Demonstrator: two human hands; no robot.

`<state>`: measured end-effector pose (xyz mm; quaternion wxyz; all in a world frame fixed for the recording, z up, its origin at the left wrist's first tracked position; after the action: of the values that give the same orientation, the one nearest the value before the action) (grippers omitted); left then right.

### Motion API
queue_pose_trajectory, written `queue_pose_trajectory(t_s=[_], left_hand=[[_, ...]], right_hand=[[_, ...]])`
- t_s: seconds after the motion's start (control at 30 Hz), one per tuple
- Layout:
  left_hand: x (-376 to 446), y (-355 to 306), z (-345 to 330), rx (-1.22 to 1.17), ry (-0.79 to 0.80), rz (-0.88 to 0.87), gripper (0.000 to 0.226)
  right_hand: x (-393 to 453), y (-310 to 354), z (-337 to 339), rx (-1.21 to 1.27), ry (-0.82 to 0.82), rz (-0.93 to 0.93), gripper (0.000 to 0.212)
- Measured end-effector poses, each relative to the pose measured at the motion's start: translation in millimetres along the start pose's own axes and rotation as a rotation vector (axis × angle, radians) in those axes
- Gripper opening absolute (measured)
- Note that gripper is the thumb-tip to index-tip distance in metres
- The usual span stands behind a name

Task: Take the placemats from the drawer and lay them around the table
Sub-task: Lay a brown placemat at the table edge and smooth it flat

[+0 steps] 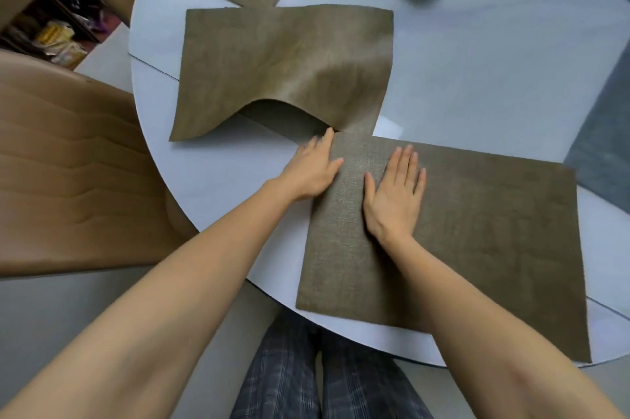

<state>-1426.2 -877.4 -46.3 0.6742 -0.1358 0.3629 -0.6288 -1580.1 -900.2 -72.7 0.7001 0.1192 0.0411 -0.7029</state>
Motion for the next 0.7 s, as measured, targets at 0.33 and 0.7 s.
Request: queue_pose_trajectory(t_s=[0.33, 0.7], left_hand=[[10, -46, -61, 0.559, -0.034, -0.314, 0.057], [-4, -18, -46, 0.602, -0.131, -0.111, 0.058]], right_hand=[[10, -24, 8, 0.026, 0.053, 0.201, 0.056], [14, -27, 7, 0.084, 0.127, 0.219, 0.057]])
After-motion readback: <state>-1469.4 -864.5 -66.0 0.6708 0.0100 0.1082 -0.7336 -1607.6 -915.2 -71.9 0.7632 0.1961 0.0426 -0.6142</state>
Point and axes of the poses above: each hand's wrist, its own x-axis towards the middle knuckle, its own z-axis out of the back of the hand, y = z × x, the point moved 6 cm from there along x, towards the middle knuckle, and after that the axes turned 14 degrees about -z, right-handed, at the moved point
